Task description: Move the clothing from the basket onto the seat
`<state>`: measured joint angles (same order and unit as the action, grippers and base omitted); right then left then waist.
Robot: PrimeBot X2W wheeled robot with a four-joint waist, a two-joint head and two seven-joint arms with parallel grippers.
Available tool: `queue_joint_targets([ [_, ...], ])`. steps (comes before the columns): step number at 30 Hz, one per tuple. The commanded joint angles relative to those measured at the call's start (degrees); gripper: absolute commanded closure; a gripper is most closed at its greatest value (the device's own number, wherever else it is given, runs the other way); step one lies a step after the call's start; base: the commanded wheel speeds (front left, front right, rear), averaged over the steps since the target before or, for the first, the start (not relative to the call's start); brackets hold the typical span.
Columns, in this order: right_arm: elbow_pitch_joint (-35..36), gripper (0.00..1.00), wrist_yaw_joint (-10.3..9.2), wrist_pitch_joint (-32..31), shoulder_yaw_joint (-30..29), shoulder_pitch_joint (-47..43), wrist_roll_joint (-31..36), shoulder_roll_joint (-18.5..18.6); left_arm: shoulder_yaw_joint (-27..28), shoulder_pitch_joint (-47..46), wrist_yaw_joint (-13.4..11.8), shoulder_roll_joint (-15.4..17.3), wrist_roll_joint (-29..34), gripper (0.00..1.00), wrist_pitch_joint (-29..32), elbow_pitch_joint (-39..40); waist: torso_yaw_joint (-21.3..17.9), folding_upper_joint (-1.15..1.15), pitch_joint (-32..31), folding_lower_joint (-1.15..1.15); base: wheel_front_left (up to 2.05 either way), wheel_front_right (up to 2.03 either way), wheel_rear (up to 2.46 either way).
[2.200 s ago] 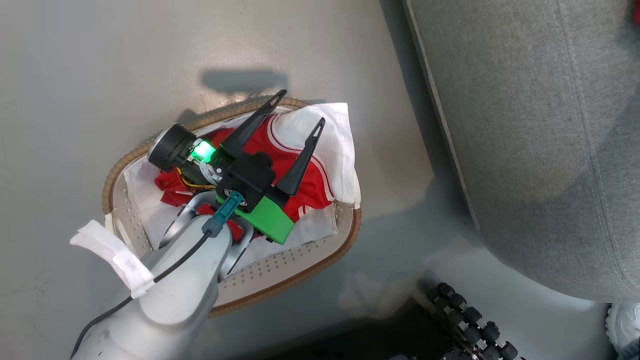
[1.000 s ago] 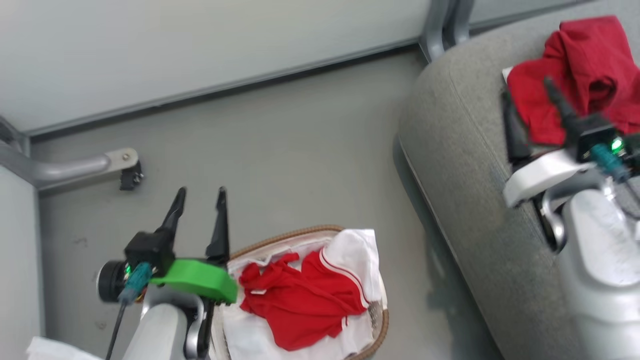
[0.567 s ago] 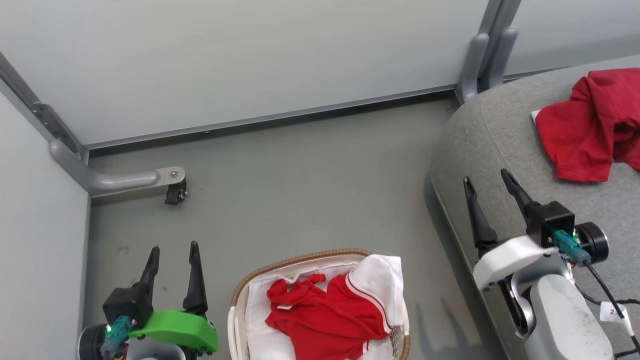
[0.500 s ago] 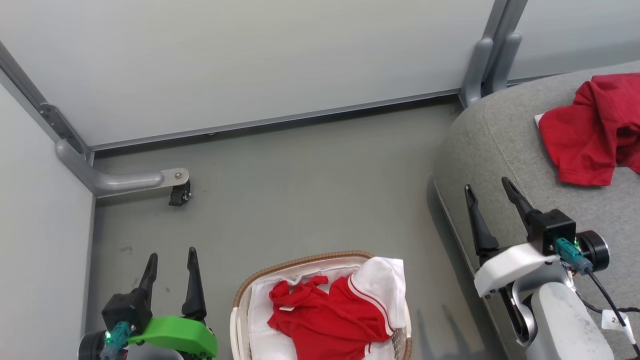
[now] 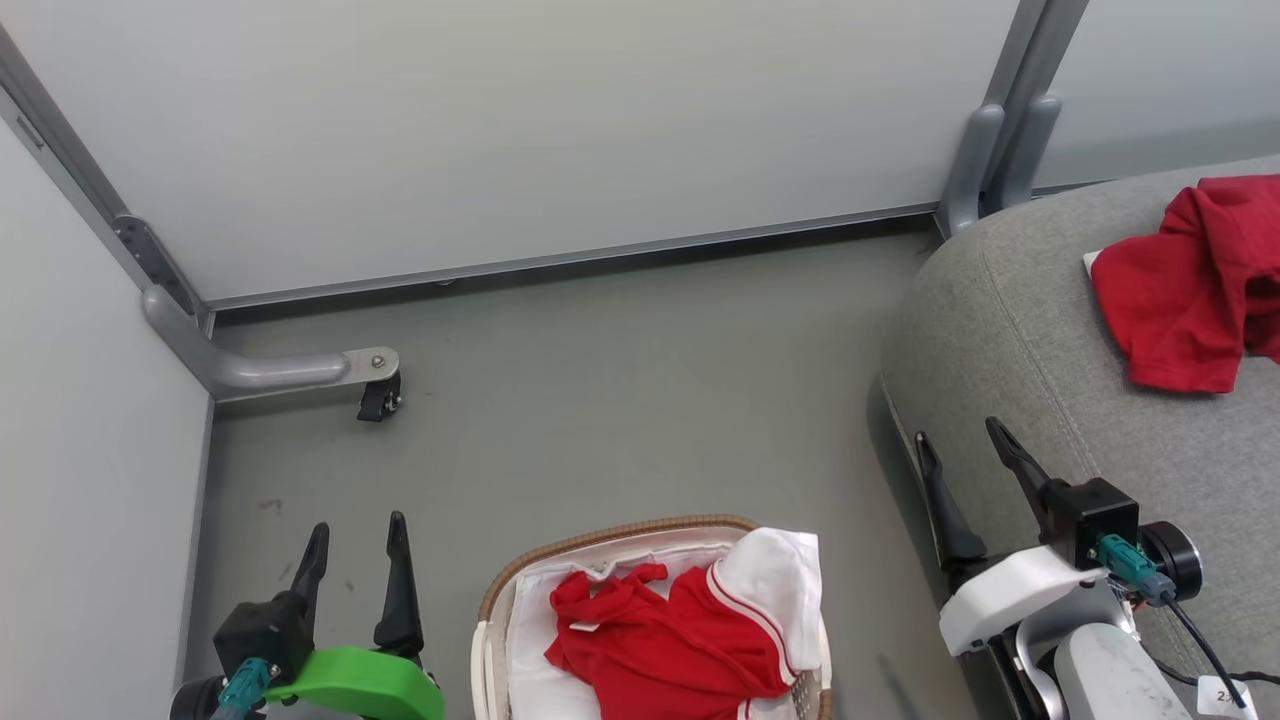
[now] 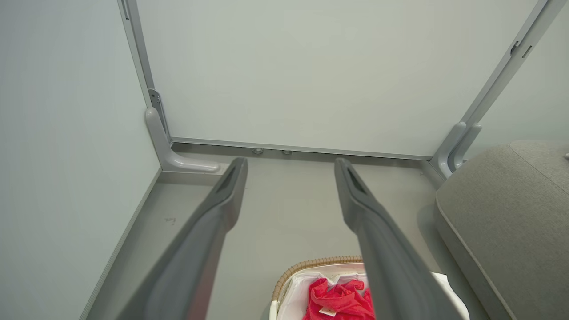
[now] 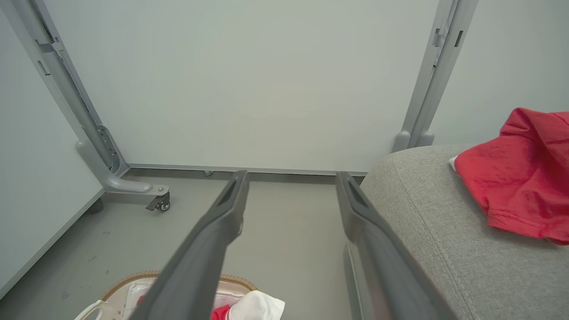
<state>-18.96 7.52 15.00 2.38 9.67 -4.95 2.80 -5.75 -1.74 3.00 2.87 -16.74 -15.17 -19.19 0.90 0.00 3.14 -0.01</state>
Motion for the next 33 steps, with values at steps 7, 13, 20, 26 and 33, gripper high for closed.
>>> queue_joint_targets([
  [7,0.09,0.0,-0.06,0.28,0.36,-0.06,-0.58,0.19,-0.21,0.25,-0.35,0.04,0.52,0.0,0.03,0.09,-0.45,0.0,0.24,0.01,0.0,0.0,0.0],
  [13,0.3,0.0,-0.06,0.28,0.18,0.19,-0.65,0.18,-0.38,0.02,-0.2,0.04,0.71,0.0,0.03,-0.14,-0.55,0.0,0.33,0.01,0.0,0.0,0.0],
  [20,0.65,0.0,-0.06,0.28,0.17,1.16,-0.27,0.18,-1.25,-1.69,0.26,0.05,1.94,0.0,0.03,-0.45,-0.96,0.0,1.47,0.01,0.0,0.0,0.0],
  [26,3.09,0.0,-0.06,0.28,-1.17,3.64,0.87,0.19,-3.67,-6.88,1.75,0.14,5.79,0.0,0.03,-2.95,-1.94,0.0,5.69,0.01,0.0,0.0,0.0],
  [33,6.38,0.0,-0.06,0.28,-3.12,8.4,1.93,0.18,-10.74,-17.72,3.87,0.29,9.95,0.0,0.04,-12.5,-3.85,0.0,14.15,0.01,0.0,0.0,0.0],
])
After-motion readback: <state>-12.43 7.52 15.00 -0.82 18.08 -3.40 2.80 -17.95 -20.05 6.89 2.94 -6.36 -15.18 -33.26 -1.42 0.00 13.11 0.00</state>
